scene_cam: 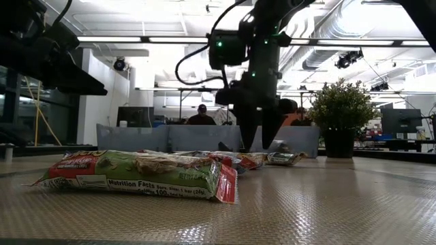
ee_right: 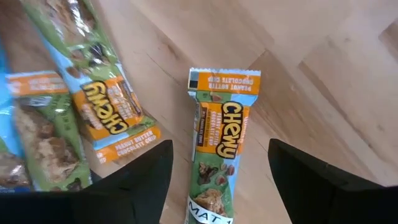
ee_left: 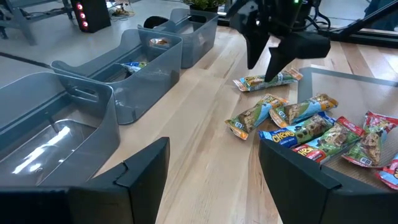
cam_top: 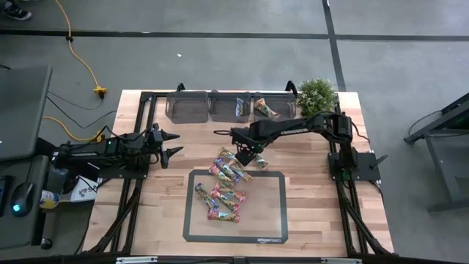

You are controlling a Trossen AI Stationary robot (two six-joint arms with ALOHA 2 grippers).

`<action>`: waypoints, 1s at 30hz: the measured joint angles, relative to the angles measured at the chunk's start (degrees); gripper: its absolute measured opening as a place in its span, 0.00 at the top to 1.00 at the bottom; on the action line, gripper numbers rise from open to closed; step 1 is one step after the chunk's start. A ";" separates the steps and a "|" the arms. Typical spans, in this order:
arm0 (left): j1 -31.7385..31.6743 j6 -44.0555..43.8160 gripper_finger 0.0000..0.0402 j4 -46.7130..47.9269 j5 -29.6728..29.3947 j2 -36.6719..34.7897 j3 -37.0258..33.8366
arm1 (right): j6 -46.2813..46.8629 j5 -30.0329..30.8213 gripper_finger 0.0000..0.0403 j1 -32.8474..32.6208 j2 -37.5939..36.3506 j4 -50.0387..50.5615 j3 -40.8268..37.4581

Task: Pick and place Granola Bars by type
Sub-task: Put the yellow granola bar into the right black bin

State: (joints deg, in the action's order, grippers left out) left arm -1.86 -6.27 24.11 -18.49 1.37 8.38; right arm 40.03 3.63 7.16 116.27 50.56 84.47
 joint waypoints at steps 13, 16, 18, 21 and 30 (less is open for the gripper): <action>0.00 0.00 0.40 -0.01 -0.01 -0.01 0.00 | -0.04 -1.82 0.38 0.00 1.82 -0.81 -0.02; -0.01 -0.01 0.40 0.01 0.01 0.00 0.02 | -0.04 -1.91 0.38 0.00 2.20 -0.51 -0.02; -0.01 0.00 0.40 -0.01 0.01 -0.02 0.01 | -0.13 -2.17 0.38 0.00 2.66 -0.53 -0.02; 0.01 0.00 0.40 0.01 0.00 -0.02 0.01 | -0.42 -2.70 0.38 0.02 3.41 -0.53 -0.01; -0.01 0.00 0.40 -0.01 0.00 -0.02 0.01 | -0.44 -3.34 0.40 1.01 3.42 -0.25 -0.01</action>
State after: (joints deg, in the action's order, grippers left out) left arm -1.86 -6.27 24.10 -18.50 1.35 8.39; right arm 39.59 0.29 8.17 119.70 50.31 84.46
